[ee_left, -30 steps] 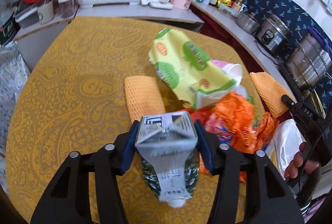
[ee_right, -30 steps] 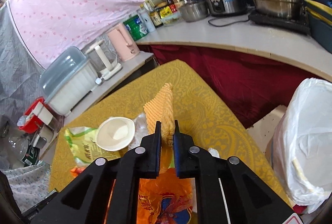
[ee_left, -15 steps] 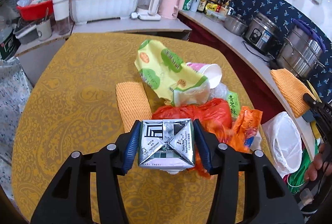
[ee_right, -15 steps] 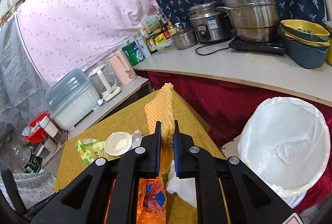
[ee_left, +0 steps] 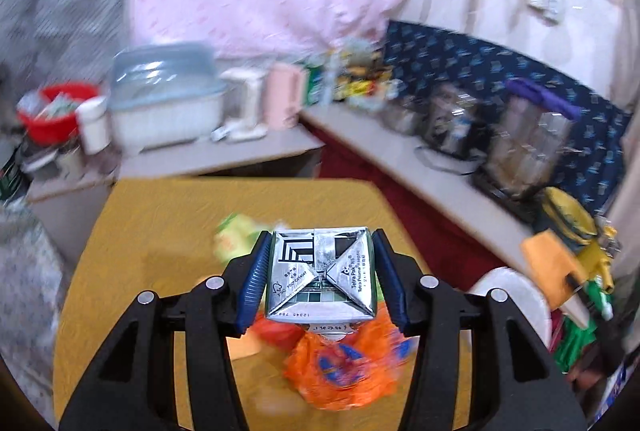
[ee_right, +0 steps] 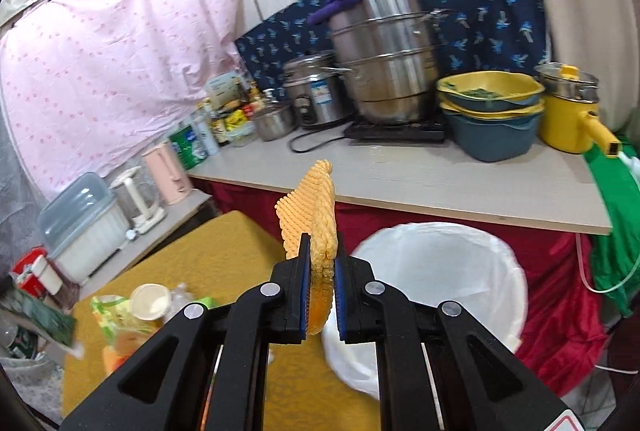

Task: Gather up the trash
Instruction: 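Carry the milk carton with the left tool while the right tool carries the orange sponge to the bin, then open both tools over the bin and return them to the table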

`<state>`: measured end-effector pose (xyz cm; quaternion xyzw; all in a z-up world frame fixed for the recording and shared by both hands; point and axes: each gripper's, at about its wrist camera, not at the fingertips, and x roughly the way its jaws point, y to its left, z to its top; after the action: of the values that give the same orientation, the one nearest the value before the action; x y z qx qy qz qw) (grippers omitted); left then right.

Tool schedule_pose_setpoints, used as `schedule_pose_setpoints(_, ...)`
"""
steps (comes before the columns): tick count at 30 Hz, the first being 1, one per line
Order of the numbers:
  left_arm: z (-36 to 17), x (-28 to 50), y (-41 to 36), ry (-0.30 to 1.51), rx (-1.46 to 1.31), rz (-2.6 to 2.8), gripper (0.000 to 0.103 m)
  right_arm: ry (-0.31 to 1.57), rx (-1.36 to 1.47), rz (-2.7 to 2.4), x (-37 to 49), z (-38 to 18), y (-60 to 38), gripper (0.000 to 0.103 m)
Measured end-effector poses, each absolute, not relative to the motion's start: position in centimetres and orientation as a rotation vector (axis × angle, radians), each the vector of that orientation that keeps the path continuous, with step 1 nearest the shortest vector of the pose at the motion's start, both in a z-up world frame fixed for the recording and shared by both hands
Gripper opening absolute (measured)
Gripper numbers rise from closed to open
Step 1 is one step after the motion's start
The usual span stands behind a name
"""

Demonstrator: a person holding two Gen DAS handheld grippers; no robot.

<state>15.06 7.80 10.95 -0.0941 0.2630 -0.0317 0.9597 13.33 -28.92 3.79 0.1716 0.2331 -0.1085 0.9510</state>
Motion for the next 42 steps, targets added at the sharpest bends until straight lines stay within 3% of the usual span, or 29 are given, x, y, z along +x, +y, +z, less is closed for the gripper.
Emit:
schedule_pose_setpoints(6, 12.7, 16.1, -1.3, 0.505, -0.162, -0.269, 0.048, 0.536, 0.364, -0.328, 11.9, 0.6, -33.0, 0.010)
schedule_pose_setpoints(13, 9.1, 18.0, -12.6, 0.601, -0.121, -0.482, 0.048, 0.593, 0.378, -0.387, 10.9, -2.4, -36.3, 0.010)
schedule_pose_setpoints(26, 2.7, 20.2, -22.3, 0.713, -0.061, -0.571, 0.049, 0.645, 0.420, -0.383, 11.8, -5.5, -38.1, 0.012)
schedule_pose_setpoints(29, 1.8, 21.0, -22.9, 0.737, -0.066, -0.581, 0.051, 0.641, 0.426, -0.381, 12.2, -5.6, -38.3, 0.022)
schedule_pose_setpoints(31, 1.7, 20.9, -22.9, 0.725, -0.062, -0.561, 0.062, 0.626, 0.431, -0.386, 12.1, -5.3, -38.3, 0.035)
schedule_pose_setpoints(33, 1.8, 20.9, -22.7, 0.706, -0.063, -0.546, 0.069, 0.606, 0.436, -0.391, 11.9, -4.8, -38.3, 0.040)
schedule_pose_setpoints(42, 3.4, 20.0, -20.3, 0.664, -0.074, -0.513, 0.073, 0.558, 0.426, -0.361, 10.8, -2.4, -36.3, 0.047)
